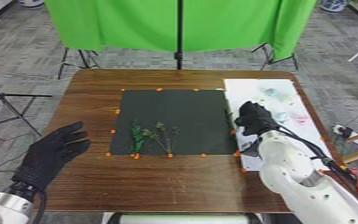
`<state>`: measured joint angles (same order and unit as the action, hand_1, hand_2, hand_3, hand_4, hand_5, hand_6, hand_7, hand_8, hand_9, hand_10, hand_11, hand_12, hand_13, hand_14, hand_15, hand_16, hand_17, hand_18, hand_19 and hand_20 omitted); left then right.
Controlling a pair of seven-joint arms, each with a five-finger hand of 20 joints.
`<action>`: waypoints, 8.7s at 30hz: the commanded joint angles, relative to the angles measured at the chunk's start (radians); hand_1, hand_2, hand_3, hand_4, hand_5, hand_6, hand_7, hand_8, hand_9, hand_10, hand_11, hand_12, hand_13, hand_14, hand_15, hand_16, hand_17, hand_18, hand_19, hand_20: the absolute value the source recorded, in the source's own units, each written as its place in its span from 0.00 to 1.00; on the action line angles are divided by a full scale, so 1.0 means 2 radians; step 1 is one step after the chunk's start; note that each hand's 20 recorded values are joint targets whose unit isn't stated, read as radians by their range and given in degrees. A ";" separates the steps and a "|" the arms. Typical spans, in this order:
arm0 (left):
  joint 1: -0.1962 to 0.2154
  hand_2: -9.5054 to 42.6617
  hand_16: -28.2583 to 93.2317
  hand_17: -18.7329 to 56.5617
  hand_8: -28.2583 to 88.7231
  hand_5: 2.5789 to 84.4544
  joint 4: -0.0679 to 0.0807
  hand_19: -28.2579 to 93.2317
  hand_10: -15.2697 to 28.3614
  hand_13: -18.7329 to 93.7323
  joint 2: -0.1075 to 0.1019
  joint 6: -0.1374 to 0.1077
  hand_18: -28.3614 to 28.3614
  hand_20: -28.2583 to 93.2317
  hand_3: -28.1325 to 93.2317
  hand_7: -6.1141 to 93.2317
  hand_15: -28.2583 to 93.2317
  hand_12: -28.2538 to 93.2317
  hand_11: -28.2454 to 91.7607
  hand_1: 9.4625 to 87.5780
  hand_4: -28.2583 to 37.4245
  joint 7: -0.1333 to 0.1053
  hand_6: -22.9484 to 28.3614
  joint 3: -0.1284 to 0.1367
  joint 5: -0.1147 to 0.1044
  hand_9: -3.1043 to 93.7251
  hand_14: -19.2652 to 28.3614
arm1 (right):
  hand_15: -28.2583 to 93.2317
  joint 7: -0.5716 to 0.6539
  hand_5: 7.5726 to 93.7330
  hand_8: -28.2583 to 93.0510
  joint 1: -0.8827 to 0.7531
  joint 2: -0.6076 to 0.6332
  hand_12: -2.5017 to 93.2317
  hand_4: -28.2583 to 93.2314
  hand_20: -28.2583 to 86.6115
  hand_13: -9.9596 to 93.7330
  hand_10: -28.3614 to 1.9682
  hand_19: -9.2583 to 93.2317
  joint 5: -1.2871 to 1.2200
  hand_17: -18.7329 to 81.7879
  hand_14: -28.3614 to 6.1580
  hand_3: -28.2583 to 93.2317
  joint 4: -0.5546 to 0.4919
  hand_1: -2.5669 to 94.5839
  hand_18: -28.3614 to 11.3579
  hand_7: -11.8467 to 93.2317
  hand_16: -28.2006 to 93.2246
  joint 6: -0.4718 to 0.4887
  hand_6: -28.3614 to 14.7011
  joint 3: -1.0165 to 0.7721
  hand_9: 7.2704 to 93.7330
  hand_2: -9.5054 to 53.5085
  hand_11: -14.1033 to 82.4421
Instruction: Arrange flowers
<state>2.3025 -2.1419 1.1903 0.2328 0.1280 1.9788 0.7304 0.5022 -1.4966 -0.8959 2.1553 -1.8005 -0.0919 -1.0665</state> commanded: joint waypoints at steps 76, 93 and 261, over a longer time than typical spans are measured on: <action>0.002 0.21 0.18 0.12 0.12 0.37 0.004 0.69 0.67 0.36 0.004 0.006 0.91 0.31 0.86 0.35 0.69 0.34 0.55 0.20 0.00 0.013 0.55 0.002 0.013 0.32 0.75 | 0.81 0.030 0.68 0.06 -0.033 -0.042 0.38 0.12 0.75 0.95 0.70 1.00 -0.018 0.73 0.76 1.00 -0.002 0.49 0.19 0.79 0.52 0.009 0.34 0.002 1.00 0.00 0.55; 0.002 0.21 0.18 0.12 0.12 0.37 0.003 0.69 0.67 0.36 0.000 0.004 0.91 0.31 0.85 0.35 0.69 0.34 0.55 0.20 0.00 0.015 0.55 0.000 0.013 0.32 0.75 | 0.81 0.071 0.68 0.07 0.027 -0.070 0.38 0.12 0.75 0.95 0.71 1.00 -0.137 0.73 0.76 0.98 -0.087 0.50 0.21 0.78 0.53 0.059 0.36 -0.002 1.00 0.00 0.54; 0.005 0.21 0.18 0.12 0.12 0.37 0.002 0.69 0.68 0.36 0.000 0.007 0.91 0.30 0.85 0.35 0.69 0.34 0.55 0.20 0.00 0.018 0.55 0.007 0.015 0.32 0.75 | 0.72 -0.095 0.45 0.06 -0.088 0.109 0.25 0.00 0.60 0.59 0.62 0.83 0.136 0.40 0.65 0.97 0.003 0.35 0.29 0.43 0.40 0.009 0.64 -0.080 0.42 0.00 0.57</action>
<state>2.2987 -2.1345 1.1821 0.2579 0.1601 1.9931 0.7547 0.3385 -1.7013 -0.6649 2.4276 -1.8075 -0.0958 -1.2353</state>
